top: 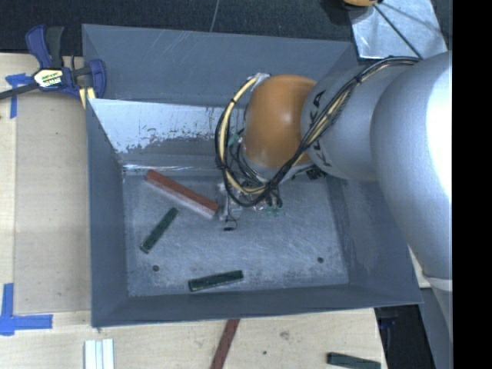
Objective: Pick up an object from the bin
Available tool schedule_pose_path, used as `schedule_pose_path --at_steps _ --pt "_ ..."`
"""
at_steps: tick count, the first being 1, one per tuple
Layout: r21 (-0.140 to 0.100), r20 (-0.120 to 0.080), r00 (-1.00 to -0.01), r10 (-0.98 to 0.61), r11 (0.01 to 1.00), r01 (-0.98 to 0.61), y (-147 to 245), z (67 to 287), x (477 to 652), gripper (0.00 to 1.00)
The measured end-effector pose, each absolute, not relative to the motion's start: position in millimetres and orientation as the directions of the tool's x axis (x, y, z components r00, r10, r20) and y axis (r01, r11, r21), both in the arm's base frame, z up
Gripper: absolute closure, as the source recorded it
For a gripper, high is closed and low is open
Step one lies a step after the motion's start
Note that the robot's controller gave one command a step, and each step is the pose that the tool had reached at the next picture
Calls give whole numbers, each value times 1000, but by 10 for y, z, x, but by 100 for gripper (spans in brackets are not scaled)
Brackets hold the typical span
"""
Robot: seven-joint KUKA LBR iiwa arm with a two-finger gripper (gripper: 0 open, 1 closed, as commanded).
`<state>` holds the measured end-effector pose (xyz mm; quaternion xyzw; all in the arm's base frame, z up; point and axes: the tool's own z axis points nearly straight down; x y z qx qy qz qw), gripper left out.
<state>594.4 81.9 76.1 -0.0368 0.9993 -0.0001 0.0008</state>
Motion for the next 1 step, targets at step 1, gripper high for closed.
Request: schedule_pose_path --at_steps 1 --pt "0 -2 -997 -75 997 -75 820 761 5944 0"
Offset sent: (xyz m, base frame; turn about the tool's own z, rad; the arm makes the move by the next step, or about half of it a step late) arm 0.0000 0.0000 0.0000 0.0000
